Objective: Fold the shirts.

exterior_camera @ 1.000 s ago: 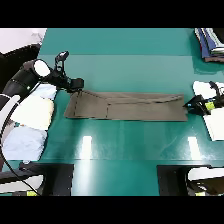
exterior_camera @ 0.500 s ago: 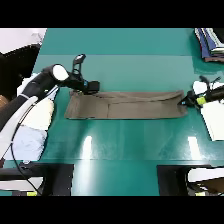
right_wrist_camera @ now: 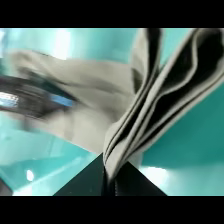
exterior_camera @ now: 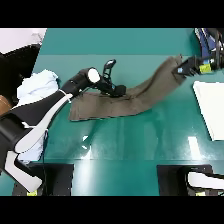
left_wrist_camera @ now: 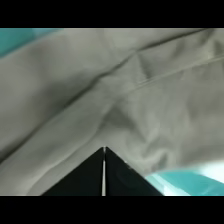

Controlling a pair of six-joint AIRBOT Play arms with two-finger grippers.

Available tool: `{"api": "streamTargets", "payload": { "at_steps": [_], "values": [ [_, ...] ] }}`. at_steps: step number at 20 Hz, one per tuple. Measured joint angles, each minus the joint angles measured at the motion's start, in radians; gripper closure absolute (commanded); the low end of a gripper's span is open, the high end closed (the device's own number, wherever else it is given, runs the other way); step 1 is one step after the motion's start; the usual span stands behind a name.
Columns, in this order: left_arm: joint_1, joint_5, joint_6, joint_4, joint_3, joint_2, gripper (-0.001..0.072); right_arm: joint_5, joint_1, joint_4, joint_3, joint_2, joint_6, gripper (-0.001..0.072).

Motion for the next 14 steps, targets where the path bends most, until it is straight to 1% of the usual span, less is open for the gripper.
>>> {"api": "streamTargets", "payload": {
  "at_steps": [4,9,11,14],
  "values": [
    [-0.029,0.0,0.002,-0.013,0.029,-0.056,0.068,-0.032,0.116,0.047,0.087,0.01,0.018,0.0698],
    [-0.035,-0.025,0.002,0.017,0.039,-0.075,0.068,-0.071,0.212,0.066,0.132,0.013,0.032,0.0698],
    [-0.021,-0.052,0.002,0.033,0.04,-0.073,0.068,-0.086,0.244,0.071,0.138,0.014,0.033,0.0698],
    [0.045,-0.099,0.001,0.06,0.041,-0.026,0.0679,-0.12,0.3,0.074,0.142,0.012,0.034,0.0698]
  ]
}}
